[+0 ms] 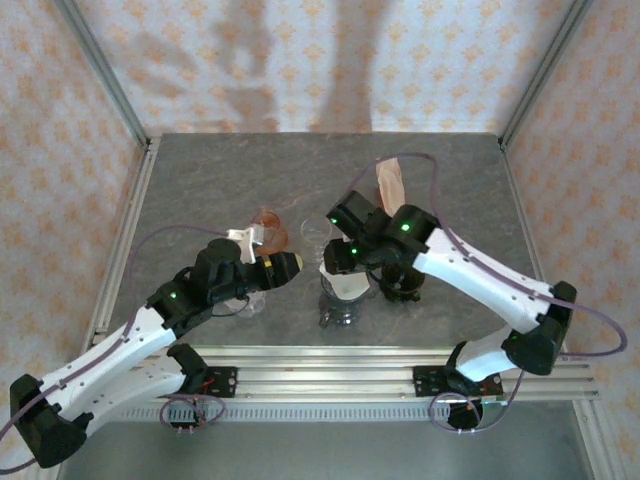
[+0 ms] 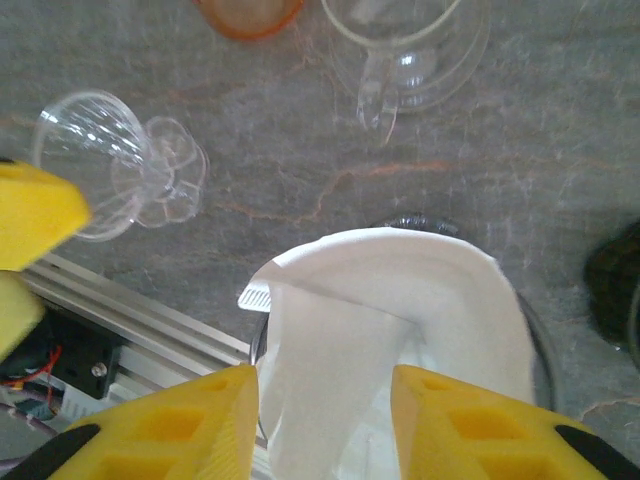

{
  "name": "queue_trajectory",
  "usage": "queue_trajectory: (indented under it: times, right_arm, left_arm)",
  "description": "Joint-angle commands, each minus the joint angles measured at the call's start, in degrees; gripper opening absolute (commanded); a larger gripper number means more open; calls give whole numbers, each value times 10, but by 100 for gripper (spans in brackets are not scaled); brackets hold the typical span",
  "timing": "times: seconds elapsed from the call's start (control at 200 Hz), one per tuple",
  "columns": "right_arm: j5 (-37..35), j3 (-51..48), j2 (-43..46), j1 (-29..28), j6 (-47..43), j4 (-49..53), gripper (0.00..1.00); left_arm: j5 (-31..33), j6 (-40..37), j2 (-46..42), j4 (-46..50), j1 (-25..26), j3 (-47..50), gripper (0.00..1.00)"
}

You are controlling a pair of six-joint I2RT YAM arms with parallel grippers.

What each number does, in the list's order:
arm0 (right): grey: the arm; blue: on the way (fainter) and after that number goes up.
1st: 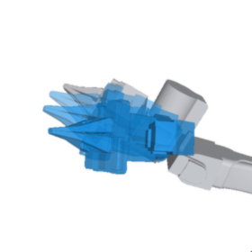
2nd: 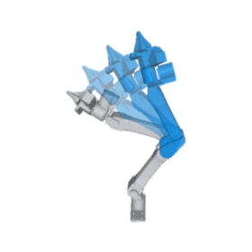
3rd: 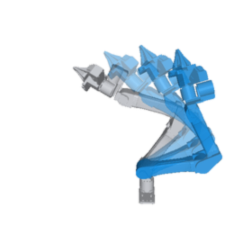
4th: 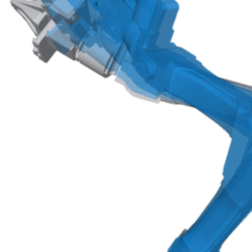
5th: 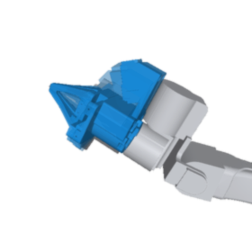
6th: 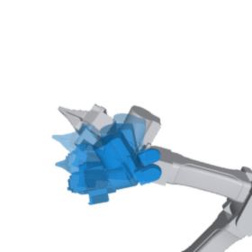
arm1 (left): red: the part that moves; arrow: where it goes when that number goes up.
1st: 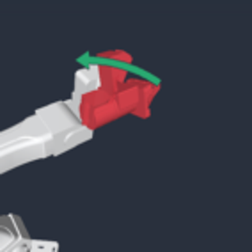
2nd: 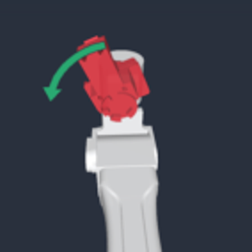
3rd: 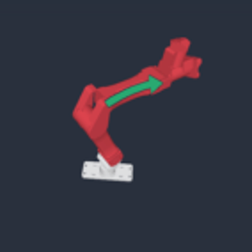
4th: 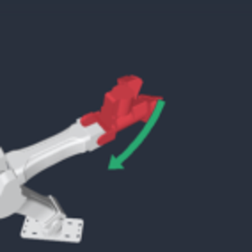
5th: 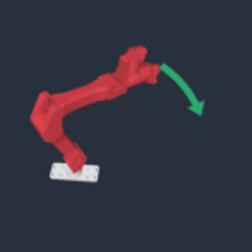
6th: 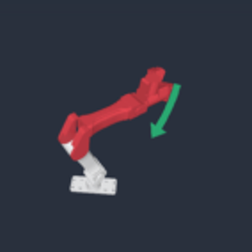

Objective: Place the coffee filter in the dripper

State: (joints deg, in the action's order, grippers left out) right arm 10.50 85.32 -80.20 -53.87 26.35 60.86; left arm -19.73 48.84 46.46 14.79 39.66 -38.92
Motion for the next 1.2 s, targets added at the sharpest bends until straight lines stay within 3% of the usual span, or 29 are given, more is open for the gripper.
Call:
queue_trajectory:
  times: [0.0,0.11,0.355,0.721,1.191]
  right_arm:
    - [-60,-19,53,-3,-1,0,40]
    - [-81,-44,81,-1,-10,0,40]
    - [-98,-96,121,8,-18,0,43]
    - [-91,-119,148,25,-38,-3,41]
    - [-39,-104,76,42,-75,-36,37]
  left_arm:
    - [43,-49,22,37,36,-68,60]
    - [79,-97,73,103,80,-137,53]
    - [159,-179,188,255,152,-262,51]
    - [161,-193,249,248,163,-274,49]
    - [168,-185,253,238,164,-254,43]
